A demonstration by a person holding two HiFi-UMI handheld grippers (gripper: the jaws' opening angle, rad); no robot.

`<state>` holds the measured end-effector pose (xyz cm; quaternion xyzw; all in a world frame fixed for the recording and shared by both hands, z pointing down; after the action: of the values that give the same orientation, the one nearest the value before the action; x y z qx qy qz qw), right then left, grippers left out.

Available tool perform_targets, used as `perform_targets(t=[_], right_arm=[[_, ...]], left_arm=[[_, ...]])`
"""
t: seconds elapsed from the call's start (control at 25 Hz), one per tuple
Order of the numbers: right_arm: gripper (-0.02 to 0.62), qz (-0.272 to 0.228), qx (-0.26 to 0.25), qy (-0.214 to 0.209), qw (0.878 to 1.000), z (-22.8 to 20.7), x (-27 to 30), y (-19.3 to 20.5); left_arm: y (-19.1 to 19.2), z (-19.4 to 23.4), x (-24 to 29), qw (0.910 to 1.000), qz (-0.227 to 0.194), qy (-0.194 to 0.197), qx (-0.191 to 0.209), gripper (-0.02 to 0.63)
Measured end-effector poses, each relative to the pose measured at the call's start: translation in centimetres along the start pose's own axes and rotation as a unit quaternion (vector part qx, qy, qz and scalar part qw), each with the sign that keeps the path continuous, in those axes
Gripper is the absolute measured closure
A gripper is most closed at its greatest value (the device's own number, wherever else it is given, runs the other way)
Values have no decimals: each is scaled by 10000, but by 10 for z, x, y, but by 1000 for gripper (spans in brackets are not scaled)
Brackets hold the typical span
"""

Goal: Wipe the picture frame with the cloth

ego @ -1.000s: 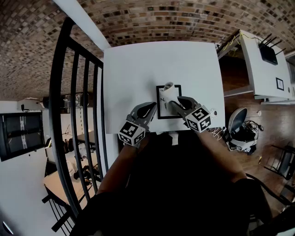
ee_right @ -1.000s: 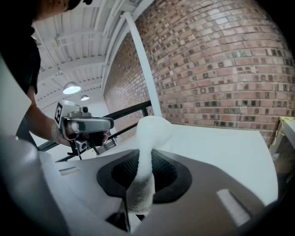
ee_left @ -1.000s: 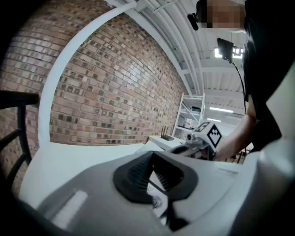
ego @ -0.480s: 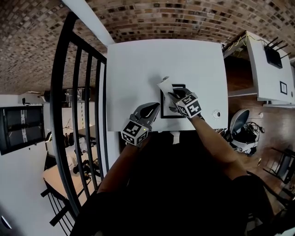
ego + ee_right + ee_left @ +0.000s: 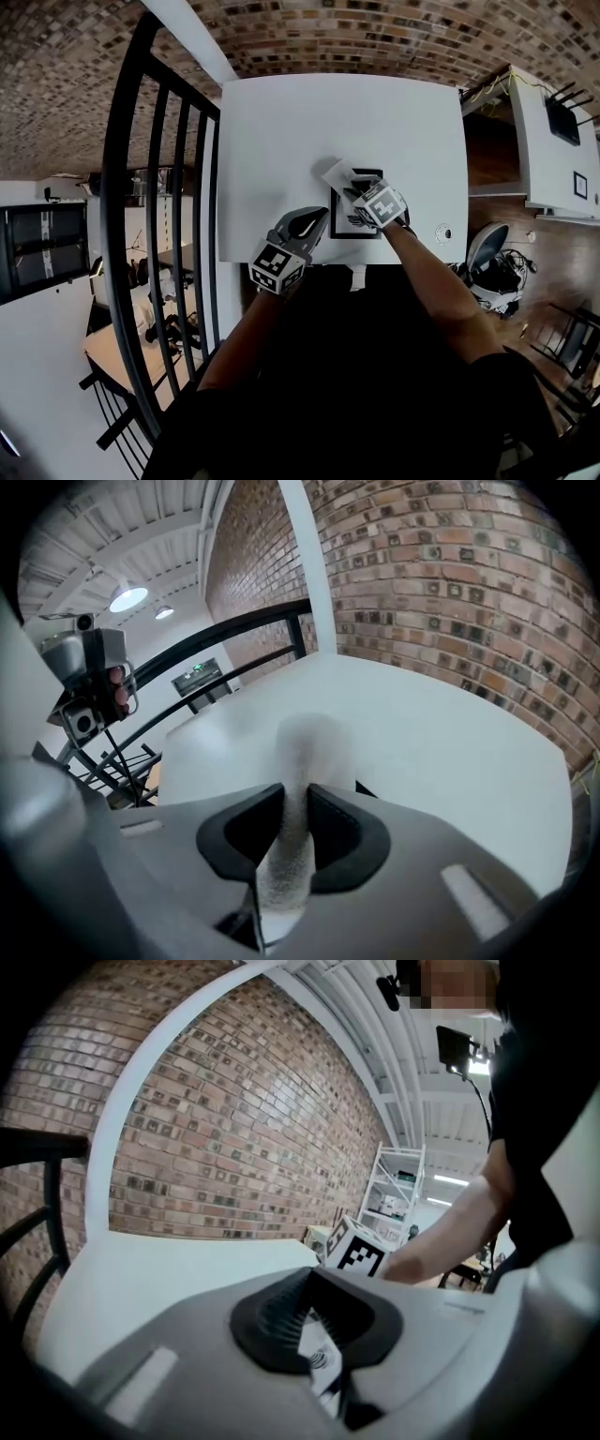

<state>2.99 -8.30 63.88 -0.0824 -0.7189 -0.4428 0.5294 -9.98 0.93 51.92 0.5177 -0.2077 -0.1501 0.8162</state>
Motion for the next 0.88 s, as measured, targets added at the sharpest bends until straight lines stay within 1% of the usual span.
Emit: perform_targets(t=[0.12,0.28,0.4,0.52,0.72,0.88], right_arm=[[517,88,-160,-206,9996,13,0,3],[517,333,-310,-399,9982,30,3,22],[517,401,-300,-545,9973,44,-7,25],[517,479,-135,-846,9952,57,-18,32],[515,592,-154,-920,9939,70,-24,51],[515,716,-187,-1129,9908,82,-29,61]], left_arm=[[-1,2,-1,10000,-30,-35,7,606],[2,2,-4,10000,-23,-73,-4,606],[3,2,-4,10000,-16,-89,-13,606],[1,2,0,10000,15,-71,6,606],[6,-2,4,10000,35,-62,-8,606],[13,-6,9,9999,122,-31,-46,606]])
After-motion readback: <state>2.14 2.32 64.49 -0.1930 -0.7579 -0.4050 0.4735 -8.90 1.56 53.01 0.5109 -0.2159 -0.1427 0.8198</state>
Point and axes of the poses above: the fingertips, and each gripper's own axes: x forward along the fingers, z to its left, y out of its underside, the point moved 7 cm from there along -x, backward along the fingers, and after that the axes turned 13 degrees about y, right-handed, at the moved point
